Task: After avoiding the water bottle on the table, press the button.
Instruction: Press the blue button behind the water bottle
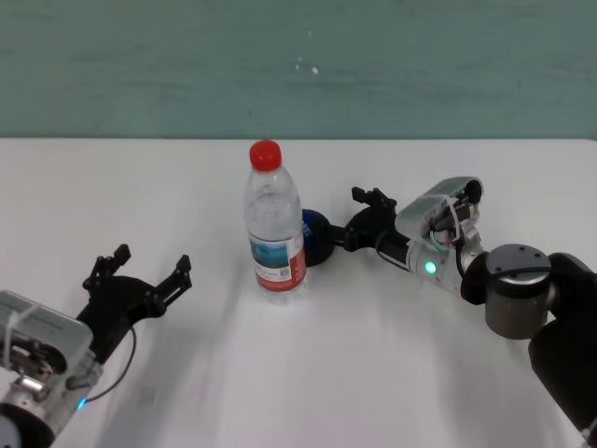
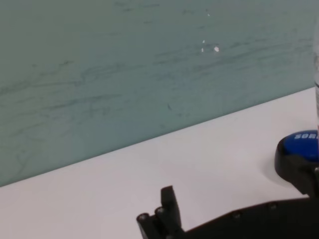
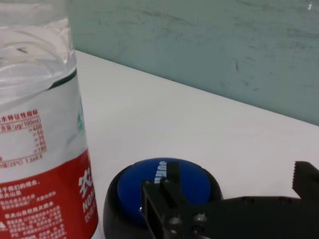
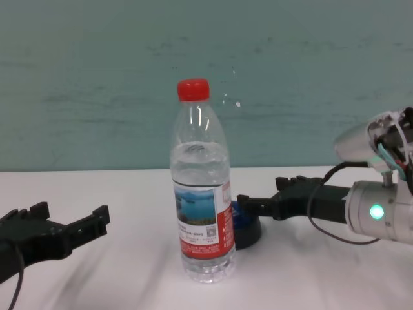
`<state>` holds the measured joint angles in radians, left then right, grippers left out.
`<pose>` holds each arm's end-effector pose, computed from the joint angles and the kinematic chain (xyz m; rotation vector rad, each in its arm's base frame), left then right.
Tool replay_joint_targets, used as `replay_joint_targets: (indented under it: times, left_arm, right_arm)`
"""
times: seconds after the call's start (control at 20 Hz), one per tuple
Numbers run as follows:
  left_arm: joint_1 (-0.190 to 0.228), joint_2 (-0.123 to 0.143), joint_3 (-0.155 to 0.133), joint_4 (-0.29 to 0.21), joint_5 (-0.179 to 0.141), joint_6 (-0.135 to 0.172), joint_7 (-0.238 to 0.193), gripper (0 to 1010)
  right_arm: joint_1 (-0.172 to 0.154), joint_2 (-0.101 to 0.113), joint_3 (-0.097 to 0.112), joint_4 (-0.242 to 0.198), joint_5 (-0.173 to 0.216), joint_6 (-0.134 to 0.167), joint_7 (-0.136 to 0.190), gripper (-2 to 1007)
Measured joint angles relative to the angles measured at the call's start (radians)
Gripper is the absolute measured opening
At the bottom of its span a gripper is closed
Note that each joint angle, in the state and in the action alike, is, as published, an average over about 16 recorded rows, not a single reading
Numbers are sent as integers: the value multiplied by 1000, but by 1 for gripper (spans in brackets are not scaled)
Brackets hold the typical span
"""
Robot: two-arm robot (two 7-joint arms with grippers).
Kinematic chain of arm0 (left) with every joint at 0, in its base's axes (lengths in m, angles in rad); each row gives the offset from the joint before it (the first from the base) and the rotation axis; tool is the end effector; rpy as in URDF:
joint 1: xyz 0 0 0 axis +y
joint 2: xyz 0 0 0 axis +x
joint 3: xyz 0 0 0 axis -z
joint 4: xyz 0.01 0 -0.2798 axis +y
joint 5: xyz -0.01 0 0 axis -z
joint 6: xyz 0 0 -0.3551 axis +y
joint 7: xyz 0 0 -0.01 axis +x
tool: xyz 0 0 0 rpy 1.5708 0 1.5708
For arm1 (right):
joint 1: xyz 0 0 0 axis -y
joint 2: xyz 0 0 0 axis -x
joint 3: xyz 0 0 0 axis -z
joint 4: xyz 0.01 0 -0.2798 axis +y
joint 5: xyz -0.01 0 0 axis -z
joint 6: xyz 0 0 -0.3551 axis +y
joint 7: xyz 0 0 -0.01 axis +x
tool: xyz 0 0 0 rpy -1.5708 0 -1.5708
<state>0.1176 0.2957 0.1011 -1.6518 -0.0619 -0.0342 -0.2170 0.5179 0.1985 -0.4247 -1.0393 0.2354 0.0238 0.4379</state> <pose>0.3397 0.0396 -0.3016 0.1966 -0.1291 1.2169 0.4957 0.0357 -0.2819 -0.1914 0.0123 -0.8726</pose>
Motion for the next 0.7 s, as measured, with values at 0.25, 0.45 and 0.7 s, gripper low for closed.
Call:
replay_joint_targets:
  times: [0.25, 0.45, 0.7]
  left_arm:
    - [0, 0, 0, 0, 0, 0, 0, 1000]
    - [0, 0, 0, 0, 0, 0, 0, 1000]
    - [0, 0, 0, 0, 0, 0, 0, 1000]
  right_arm:
    - [6, -3, 1, 10, 0, -5, 2, 1004]
    - [12, -5, 2, 19, 0, -8, 4, 1004]
    - [22, -12, 2, 38, 2, -14, 9, 1004]
